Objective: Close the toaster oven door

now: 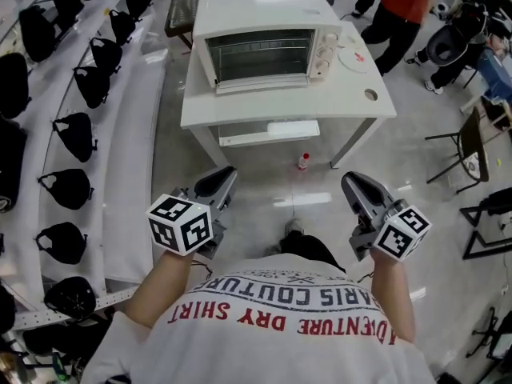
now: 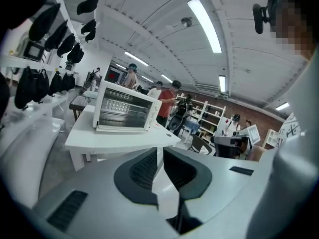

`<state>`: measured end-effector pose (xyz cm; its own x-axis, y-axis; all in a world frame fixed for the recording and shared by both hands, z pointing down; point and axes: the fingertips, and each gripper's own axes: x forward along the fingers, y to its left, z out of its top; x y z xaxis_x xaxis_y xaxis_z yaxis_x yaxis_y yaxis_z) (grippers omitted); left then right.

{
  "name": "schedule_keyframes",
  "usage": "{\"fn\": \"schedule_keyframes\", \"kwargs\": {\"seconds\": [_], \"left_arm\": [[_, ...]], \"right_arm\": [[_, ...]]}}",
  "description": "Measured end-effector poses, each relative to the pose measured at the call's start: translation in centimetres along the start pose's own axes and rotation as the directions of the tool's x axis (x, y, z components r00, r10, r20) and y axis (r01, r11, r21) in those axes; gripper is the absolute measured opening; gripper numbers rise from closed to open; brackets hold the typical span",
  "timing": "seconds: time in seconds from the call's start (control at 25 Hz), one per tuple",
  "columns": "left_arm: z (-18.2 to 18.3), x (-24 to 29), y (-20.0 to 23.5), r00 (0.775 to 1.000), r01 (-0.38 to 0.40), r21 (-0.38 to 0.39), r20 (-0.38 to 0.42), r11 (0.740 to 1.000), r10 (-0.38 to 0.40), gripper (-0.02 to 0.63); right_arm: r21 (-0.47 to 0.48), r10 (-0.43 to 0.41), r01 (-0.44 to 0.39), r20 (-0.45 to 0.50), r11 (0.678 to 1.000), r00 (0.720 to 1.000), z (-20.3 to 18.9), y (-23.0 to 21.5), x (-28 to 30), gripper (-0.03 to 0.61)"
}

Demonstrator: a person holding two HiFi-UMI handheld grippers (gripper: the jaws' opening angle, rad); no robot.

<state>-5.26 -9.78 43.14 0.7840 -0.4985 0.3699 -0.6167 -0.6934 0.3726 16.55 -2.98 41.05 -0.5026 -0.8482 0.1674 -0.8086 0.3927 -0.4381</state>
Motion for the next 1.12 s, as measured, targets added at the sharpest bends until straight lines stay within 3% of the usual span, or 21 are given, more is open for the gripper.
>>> {"fn": "schedule_keyframes", "kwargs": {"seconds": [0.12, 0.2, 0.32, 0.56, 0.84, 1.0, 1.12], "left_arm": [[-1.1, 0.1, 2.6, 0.999, -0.050, 0.004, -0.011, 0.999, 0.050, 0.082], [-1.8, 0.5, 4.2, 0.998, -0.067, -0.004, -0.018, 0.998, 0.067, 0.130], [-3.1, 1.8, 6.1, 0.997, -0.078, -0.019, -0.029, 0.997, 0.077, 0.159], [-4.9, 4.6, 11.1, 0.992, -0.110, -0.016, -0.059, 0.994, 0.109, 0.260], [-8.6, 7.7, 16.9, 0.969, -0.188, 0.037, -0.155, 0.981, 0.192, 0.291], [-10.4, 10.3, 19.3, 0.960, -0.218, 0.007, -0.177, 0.976, 0.216, 0.299], [-11.8, 11.8, 20.9, 0.949, -0.242, 0.009, -0.204, 0.970, 0.239, 0.299]], "right_arm": [[0.008, 0.007, -0.007, -0.029, 1.000, 1.000, -1.1, -1.8, 1.4, 0.040], [0.022, -0.003, 0.004, -0.049, 1.000, 0.999, -1.7, -3.5, 2.3, 0.126], [0.039, -0.018, 0.021, -0.072, 0.999, 0.997, -2.3, -6.4, 3.5, 0.182], [-0.041, 0.030, -0.039, -0.186, 0.998, 0.982, -4.8, -10.8, 8.5, 0.265], [-0.160, 0.001, -0.063, -0.360, 0.985, 0.933, -9.0, -16.9, 13.4, 0.287], [-0.170, -0.034, -0.045, -0.436, 0.984, 0.899, -12.3, -20.5, 15.4, 0.288], [-0.136, -0.027, -0.036, -0.433, 0.990, 0.901, -14.5, -21.9, 16.8, 0.288]]}}
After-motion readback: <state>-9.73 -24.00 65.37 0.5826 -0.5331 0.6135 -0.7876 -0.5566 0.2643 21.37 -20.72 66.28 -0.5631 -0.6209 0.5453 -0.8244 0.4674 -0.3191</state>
